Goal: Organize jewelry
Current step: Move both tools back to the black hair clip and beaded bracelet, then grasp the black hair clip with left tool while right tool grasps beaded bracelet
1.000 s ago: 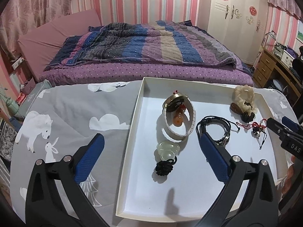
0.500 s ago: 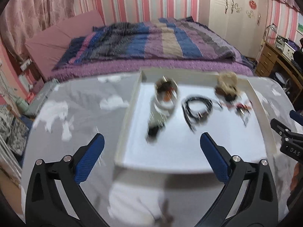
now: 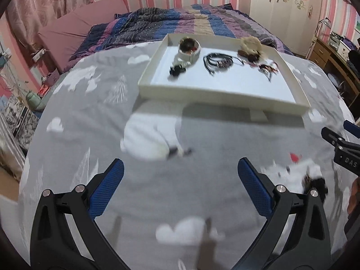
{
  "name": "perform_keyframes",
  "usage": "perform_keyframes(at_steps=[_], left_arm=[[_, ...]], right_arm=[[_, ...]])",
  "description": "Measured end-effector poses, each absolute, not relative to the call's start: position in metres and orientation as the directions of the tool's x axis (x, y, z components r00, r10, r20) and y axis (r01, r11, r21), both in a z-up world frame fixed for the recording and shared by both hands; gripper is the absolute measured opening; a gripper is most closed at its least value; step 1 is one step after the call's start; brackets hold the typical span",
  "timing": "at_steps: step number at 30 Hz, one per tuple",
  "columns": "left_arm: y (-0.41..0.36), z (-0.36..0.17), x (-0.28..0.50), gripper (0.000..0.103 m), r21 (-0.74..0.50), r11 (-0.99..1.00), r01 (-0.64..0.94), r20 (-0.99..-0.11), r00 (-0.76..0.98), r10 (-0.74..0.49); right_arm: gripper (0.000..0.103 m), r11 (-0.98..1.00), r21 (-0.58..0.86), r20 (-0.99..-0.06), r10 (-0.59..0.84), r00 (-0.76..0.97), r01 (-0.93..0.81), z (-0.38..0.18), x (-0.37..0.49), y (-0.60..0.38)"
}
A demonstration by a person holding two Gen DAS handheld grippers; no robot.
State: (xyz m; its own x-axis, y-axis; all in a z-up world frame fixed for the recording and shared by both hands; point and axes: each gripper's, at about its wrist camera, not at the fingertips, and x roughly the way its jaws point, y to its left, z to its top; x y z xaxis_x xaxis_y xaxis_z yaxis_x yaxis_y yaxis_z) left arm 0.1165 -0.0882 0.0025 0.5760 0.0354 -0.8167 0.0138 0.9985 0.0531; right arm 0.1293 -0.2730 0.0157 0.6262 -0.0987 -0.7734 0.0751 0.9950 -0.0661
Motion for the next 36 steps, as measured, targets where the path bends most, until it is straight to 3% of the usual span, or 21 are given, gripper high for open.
perform_keyframes(at_steps=[15, 30, 36], left_arm=[[-0.099, 0.002, 0.02, 0.1, 0.023, 0.998, 0.059, -0.819, 0.574, -0.015], [-0.112, -0.013, -0.009, 0.096, 0.001, 0.986, 0.165, -0.84, 0.535, -0.089], [-0.122, -0.014, -0.022, 0.091, -0.033, 0.969, 0.245, -0.842, 0.515, -0.159]], right_arm=[[0.093, 0.993, -0.067, -0.777, -0.11, 0.619, 0.092, 0.005, 0.068, -0.293], [0.092, 0.997, -0.055, -0.805, -0.076, 0.589, 0.054, -0.001, 0.04, -0.281], [0.074, 0.999, -0.031, -0.819, -0.044, 0.573, 0.033, -0.002, 0.038, -0.277]])
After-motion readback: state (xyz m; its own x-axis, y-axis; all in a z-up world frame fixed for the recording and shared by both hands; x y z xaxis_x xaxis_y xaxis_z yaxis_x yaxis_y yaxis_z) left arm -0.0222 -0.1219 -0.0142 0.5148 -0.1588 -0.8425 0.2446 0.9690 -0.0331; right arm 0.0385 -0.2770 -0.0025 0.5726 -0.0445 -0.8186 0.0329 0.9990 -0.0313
